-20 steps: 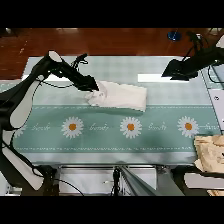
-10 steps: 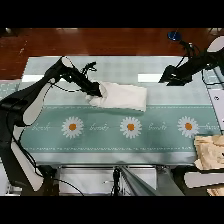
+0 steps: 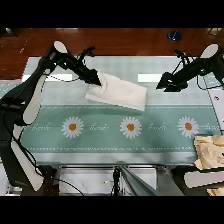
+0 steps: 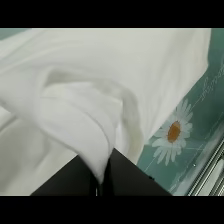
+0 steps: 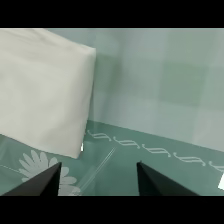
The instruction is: Fold the shirts.
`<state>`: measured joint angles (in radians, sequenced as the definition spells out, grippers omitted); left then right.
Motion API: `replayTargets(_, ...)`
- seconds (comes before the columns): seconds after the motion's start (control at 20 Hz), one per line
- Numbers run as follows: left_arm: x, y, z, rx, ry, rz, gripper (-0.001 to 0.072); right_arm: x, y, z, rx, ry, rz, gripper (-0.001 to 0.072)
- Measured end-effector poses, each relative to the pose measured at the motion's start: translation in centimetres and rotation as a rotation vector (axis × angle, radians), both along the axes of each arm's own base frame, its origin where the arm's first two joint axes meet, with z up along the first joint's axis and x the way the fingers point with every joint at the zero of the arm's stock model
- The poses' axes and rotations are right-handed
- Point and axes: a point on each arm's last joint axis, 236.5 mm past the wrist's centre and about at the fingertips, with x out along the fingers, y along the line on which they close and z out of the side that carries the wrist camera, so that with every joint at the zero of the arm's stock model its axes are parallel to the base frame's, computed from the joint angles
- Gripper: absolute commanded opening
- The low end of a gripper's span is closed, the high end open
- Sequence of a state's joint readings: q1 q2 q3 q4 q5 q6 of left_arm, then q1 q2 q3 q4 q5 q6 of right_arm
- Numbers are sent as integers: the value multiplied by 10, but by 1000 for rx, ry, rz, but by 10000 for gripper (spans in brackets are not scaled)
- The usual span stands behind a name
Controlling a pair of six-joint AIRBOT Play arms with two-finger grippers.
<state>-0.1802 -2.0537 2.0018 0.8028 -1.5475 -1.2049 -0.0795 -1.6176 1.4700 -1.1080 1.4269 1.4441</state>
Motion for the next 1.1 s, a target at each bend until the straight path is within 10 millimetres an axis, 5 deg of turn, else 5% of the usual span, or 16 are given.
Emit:
replayTargets(0.2,11,15,12,4,-7,42,30,-3,16,-13,76,12,-32,601)
replayTargets(0.75,7,57,-65,156,121,77,36,7,84,-37,220,-41,-104,617)
replayTargets(0.8,8,63,-69,172,122,81,129,8,87,-40,222,-42,-110,617)
replayTargets(0.9,10,72,-73,189,122,94,602,10,90,-44,222,-43,-129,617)
replayTargets(1.1,16,84,-67,198,132,136,625,15,97,-51,239,-41,-158,617)
